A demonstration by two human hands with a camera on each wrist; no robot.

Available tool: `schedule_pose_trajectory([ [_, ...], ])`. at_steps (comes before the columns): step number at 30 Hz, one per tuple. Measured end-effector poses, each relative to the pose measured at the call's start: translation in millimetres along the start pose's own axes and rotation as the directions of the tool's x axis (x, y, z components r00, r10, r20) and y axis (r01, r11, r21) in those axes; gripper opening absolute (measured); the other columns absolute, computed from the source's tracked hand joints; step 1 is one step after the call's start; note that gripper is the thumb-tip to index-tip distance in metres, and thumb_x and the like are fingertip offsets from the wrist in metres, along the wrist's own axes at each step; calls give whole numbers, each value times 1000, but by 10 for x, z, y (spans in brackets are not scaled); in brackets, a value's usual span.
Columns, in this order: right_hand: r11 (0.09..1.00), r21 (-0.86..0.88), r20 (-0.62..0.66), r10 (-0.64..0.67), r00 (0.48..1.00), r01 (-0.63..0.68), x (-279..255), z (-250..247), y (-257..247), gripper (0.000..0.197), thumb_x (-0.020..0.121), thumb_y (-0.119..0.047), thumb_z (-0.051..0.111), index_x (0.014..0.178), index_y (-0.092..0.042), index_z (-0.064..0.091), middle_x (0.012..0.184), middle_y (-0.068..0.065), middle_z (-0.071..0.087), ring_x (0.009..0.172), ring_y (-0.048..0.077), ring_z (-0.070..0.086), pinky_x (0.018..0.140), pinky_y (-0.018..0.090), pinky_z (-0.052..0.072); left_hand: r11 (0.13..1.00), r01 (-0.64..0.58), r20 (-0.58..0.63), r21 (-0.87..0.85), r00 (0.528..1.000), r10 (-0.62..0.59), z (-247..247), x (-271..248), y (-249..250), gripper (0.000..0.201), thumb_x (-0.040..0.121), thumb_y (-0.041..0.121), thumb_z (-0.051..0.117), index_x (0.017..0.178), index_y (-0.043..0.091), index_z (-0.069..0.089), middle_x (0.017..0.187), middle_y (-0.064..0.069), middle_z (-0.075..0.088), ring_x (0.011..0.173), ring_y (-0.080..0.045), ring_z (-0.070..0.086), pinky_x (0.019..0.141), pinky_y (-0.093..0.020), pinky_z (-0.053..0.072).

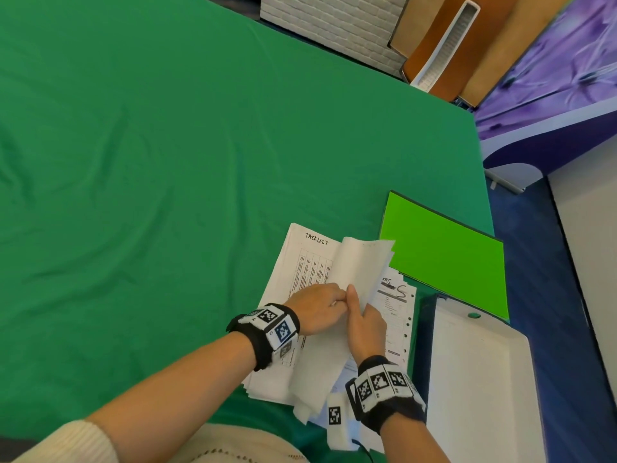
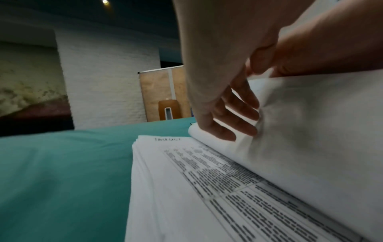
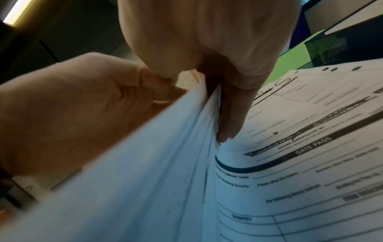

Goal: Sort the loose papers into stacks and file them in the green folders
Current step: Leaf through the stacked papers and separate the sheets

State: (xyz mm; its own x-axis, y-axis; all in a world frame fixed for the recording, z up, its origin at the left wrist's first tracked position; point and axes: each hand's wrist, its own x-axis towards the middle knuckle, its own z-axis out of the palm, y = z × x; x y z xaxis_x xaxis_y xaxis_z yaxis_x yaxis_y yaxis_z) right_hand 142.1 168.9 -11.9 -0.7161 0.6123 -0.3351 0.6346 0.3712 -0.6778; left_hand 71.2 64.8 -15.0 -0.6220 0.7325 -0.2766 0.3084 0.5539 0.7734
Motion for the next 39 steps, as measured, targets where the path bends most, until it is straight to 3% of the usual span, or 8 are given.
schedule_pose_trajectory([
  [2, 999, -43, -12, 0, 1000, -1, 33, -34, 46, 38, 99, -34, 48, 125, -9, 59, 125, 12, 63, 113, 31, 56, 99, 33, 41, 994, 108, -154, 1, 982, -106, -27, -10, -110, 23, 96, 26, 44, 101, 15, 64, 103, 0, 63, 90, -17, 58, 84, -37, 51],
  [4, 999, -49, -25, 18, 1000, -19, 47, -38, 83, 36, 99, -24, 48, 128, -3, 57, 129, 15, 60, 117, 33, 54, 103, 35, 38, 930, 357, -356, 87, 883, -306, -71, -42, -250, 27, 95, 37, 52, 104, 13, 58, 107, -2, 59, 92, -18, 57, 83, -35, 53],
  [6, 999, -44, -39, 24, 999, -25, 51, -27, 109, 35, 99, -22, 48, 126, -2, 57, 128, 16, 60, 117, 33, 54, 104, 36, 39, 798, 578, -370, 174, 789, -491, -88, -82, -381, 56, 87, 56, 59, 115, 9, 49, 114, -6, 53, 102, -21, 55, 86, -34, 51],
  [8, 999, -42, -49, 23, 999, -25, 49, -21, 112, 34, 100, -22, 47, 126, -2, 57, 127, 16, 60, 116, 33, 54, 103, 35, 39, 751, 629, -329, 201, 765, -553, -61, -106, -449, 72, 79, 65, 64, 118, 9, 44, 116, -7, 50, 105, -21, 54, 87, -33, 49],
  [17, 999, -28, -45, 21, 999, -22, 43, -67, 108, 33, 100, -21, 47, 123, 0, 57, 124, 17, 61, 114, 33, 54, 99, 32, 38, 794, 521, -425, 314, 825, -373, -78, -103, -497, 25, 98, 34, 53, 107, 11, 54, 102, -3, 63, 88, -21, 63, 65, -31, 45],
  [25, 999, -48, -55, 5, 998, -8, 19, -134, 67, 39, 101, -23, 46, 133, -1, 50, 135, 17, 54, 123, 34, 50, 105, 35, 35, 623, 407, -326, 668, 913, -247, -331, -88, -386, 18, 96, 4, 45, 107, 12, 57, 98, -1, 64, 82, -18, 65, 59, -29, 40],
  [33, 997, -71, -59, -13, 998, 9, 5, -122, 66, 40, 101, -23, 46, 134, -1, 49, 135, 17, 54, 123, 34, 50, 106, 36, 35, 735, 425, -308, 528, 903, -300, -284, -100, -321, 16, 100, 22, 50, 104, 9, 59, 93, -4, 64, 77, -19, 62, 66, -30, 53],
  [39, 995, -97, -61, -21, 998, 15, -3, -134, 47, 38, 101, -23, 45, 132, -1, 51, 134, 17, 55, 121, 34, 51, 103, 34, 36, 582, 306, -206, 754, 950, -233, -374, -146, -146, 17, 97, 8, 46, 104, 14, 60, 81, 0, 51, 66, -17, 53, 46, -27, 35],
])
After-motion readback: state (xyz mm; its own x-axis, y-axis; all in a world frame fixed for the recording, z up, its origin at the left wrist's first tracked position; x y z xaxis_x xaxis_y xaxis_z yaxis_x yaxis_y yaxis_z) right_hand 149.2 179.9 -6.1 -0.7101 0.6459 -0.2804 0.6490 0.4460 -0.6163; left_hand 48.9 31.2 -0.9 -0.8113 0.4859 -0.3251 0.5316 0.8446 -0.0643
